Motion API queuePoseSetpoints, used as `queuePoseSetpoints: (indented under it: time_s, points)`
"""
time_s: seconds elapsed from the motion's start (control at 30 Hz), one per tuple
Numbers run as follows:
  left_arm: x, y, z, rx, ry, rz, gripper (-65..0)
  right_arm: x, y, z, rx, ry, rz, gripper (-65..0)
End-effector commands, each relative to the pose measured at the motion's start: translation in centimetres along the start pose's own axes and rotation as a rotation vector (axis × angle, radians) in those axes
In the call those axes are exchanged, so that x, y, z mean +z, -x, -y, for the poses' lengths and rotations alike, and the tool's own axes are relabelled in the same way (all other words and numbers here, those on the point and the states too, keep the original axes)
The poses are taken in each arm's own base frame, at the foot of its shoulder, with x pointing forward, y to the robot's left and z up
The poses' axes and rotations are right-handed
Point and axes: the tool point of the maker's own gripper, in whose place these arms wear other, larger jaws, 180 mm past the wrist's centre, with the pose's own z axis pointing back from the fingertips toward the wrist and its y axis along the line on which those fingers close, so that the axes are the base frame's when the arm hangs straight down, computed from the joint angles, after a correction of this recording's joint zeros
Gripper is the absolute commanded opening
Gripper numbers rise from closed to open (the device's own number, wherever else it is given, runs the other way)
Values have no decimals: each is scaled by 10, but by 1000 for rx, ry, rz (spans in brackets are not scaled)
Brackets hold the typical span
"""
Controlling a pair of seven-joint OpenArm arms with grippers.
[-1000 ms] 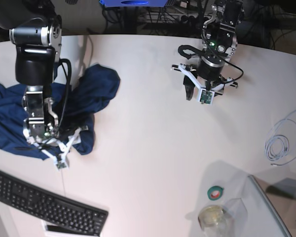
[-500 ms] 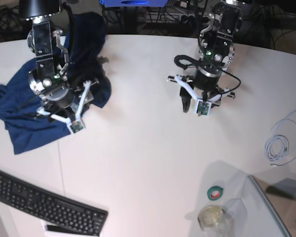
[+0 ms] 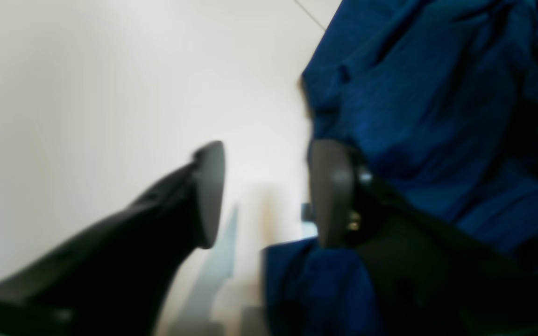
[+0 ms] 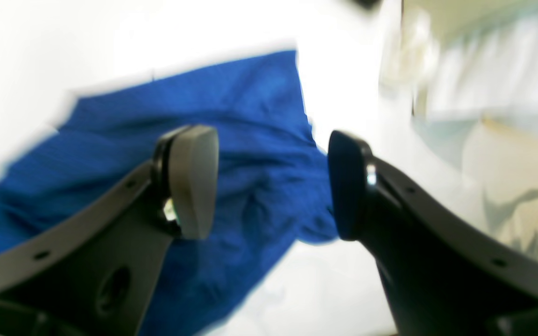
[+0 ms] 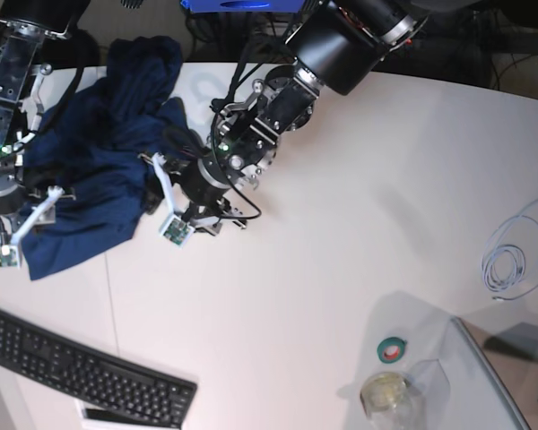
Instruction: Layout the t-shirt on the table in an organized manner, then fold the t-shirt properly
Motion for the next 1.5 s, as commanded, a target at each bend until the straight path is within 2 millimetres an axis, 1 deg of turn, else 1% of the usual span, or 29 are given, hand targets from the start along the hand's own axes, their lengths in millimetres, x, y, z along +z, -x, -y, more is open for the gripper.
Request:
queuePoseSetpoints:
  time_s: [0.0,0.03,0.07,0.1,0.17,0.27,0.3,0.37,0.4,0.47,0.5,0.57,0.6,0.63,0.67,0.7,0.73,0.8,0.83,0.87,0.9,1.03,1.07,1.1,1.17,1.2,1.27,1.37,1.47]
  points:
    - [-4,-30,-2,37,9,71,-232,2,-8,11,-5,26,34,-299]
    - [-5,-35,0,105,32,75,-158,2,-6,13,-9,31,28,-299]
    - [-7,-39,6,152,63,71,-109,2,-3,16,-12,37,23,-299]
    - [-7,-40,13,184,106,60,-86,2,-1,18,-15,42,17,-299]
    - [-7,-53,28,218,205,68,-95,0,5,17,-14,38,2,-299]
    - [-9,-49,46,191,299,39,-102,-1,7,13,-12,28,-5,-300]
    - [-12,-41,49,169,308,13,-102,-2,8,13,-12,27,-8,-300]
    - [-19,-31,63,131,328,-34,-102,-2,9,12,-13,25,-9,-300]
    - [-22,-23,64,116,325,-59,-102,-2,9,12,-15,24,-10,-300]
    - [-27,-5,54,95,300,-110,-102,-2,9,12,-15,24,-10,-300]
    - [-28,1,51,96,290,-125,-102,-2,9,11,-16,23,-10,-300]
    - [-30,5,41,115,265,-132,-107,-2,10,11,-16,22,-11,-300]
    - [-31,8,34,129,245,-127,-133,-2,10,11,-17,23,-12,-300]
    - [-33,13,26,135,225,-125,-181,-2,10,10,-18,22,-12,-300]
    - [-36,17,14,132,195,-122,-260,-2,10,10,-17,21,-12,-300]
    - [-37,29,4,134,167,-130,-365,-2,9,10,-19,20,-10,-300]
    - [-37,37,-2,128,150,-137,-466,-2,9,9,-20,19,-11,-300]
    - [-36,46,-4,113,144,-135,-634,-2,10,5,-31,11,-13,-300]
    - [-36,48,-2,110,146,-133,-650,-2,11,4,-34,11,-14,-300]
    - [-34,53,1,113,150,-146,-650,-2,12,3,-35,8,-17,-300]
    - [-34,54,1,116,149,-146,-650,-2,11,2,-34,6,-16,-300]
    - [-34,55,-3,119,138,-150,-650,-2,11,1,-35,3,-15,-300]
    - [-35,54,-8,135,126,-148,-650,-2,11,1,-35,3,-15,-300]
    - [-32,59,-19,160,101,-157,-650,-2,11,1,-37,1,-15,-300]
    - [-30,59,-38,224,59,-161,-650,-2,11,-5,-62,-28,-11,-300]
    - [-28,62,-45,265,39,-167,-650,-2,12,-9,-80,-50,-7,-300]
    - [-19,73,-73,341,-23,-172,-650,-2,16,-16,-102,-83,-10,-300]
    - [-2,78,-105,404,-81,-143,-650,-8,25,-33,-86,-126,-44,-300]
    - [20,80,-125,426,-105,-119,-650,-14,38,-43,-84,-152,-85,-300]
